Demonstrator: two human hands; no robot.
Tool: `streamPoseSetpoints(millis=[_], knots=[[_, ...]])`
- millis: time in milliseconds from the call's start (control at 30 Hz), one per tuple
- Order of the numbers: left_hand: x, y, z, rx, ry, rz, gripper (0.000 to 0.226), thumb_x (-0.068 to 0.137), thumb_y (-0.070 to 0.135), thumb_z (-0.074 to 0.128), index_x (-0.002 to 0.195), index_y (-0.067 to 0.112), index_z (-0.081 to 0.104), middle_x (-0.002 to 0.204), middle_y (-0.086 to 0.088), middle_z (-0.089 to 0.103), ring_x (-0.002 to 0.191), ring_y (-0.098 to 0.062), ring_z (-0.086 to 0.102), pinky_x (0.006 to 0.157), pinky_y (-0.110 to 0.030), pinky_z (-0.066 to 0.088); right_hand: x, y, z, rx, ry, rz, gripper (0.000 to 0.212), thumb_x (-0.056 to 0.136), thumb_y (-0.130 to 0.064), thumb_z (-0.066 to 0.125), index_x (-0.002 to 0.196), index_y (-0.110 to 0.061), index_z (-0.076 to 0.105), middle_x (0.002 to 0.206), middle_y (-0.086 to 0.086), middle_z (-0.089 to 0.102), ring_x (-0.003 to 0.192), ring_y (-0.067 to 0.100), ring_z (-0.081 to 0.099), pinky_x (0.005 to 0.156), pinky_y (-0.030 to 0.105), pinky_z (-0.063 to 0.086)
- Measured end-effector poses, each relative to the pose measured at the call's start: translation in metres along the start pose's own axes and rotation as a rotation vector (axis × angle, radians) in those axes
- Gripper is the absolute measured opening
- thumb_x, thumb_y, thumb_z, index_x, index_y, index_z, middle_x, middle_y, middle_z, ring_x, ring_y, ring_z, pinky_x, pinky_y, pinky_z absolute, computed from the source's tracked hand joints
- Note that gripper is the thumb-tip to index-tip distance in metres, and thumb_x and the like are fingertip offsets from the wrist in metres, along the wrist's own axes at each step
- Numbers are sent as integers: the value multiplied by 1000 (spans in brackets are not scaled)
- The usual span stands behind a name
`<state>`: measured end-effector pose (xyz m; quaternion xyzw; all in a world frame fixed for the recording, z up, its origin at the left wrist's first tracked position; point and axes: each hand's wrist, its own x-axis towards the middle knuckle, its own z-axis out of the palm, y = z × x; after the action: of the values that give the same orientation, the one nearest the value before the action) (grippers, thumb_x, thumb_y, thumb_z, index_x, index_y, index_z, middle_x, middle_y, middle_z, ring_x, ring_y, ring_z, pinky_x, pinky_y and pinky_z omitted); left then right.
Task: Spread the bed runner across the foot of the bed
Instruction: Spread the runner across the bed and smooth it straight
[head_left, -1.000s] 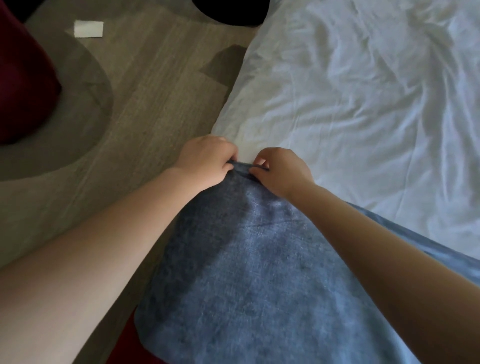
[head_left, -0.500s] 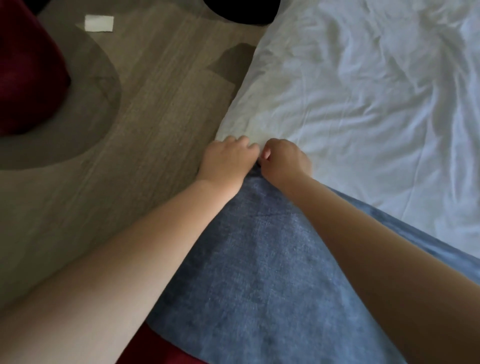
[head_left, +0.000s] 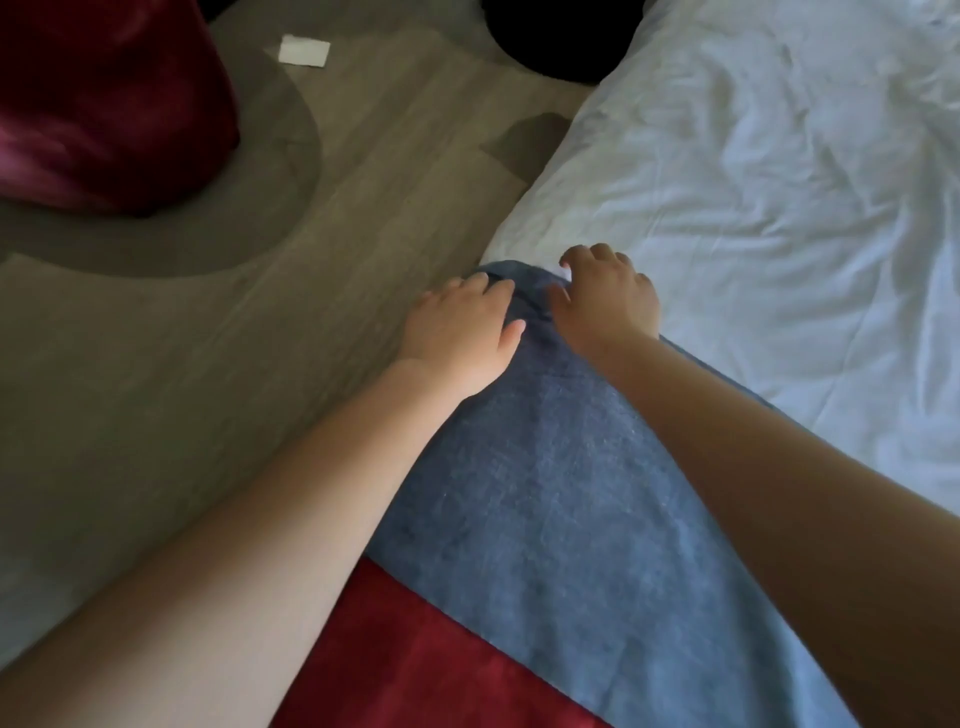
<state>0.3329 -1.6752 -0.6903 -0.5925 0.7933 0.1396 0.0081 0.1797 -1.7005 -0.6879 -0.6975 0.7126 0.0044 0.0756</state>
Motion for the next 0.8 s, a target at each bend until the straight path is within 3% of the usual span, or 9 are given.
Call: streamPoseSetpoints(millis=[200,467,600,800], knots=[[-78,-12,-13,-64,168,-134,52,95,45,37,139,18,44,130,-5,56,115,-27,54,84,-39,44,-56,-21,-16,-39,4,-197,41,95,-41,44,124,-13,54,117,8,59,109,28,53,86,38,40],[-181,-42,23,-100,222,-361,55,87,45,33,117,9,62,96,-16,69,85,-38,64,70,-42,49,-123,-69,-5,-84,-63,-373,42,97,-44,40,124,-15,54,118,6,59,109,26,54,86,37,41],[-230,-42,41,-151,246,-484,40,90,35,52,117,7,62,101,-18,68,90,-39,63,71,-42,49,-164,-95,9,-84,-88,-426,41,95,-44,42,121,-16,56,116,3,60,109,25,55,88,36,41],[-310,-42,65,-228,228,-631,38,92,36,46,110,7,62,101,-19,66,91,-40,61,72,-43,47,-256,-126,28,-40,-178,-478,39,93,-43,45,122,-19,56,119,3,58,113,24,53,89,37,41]])
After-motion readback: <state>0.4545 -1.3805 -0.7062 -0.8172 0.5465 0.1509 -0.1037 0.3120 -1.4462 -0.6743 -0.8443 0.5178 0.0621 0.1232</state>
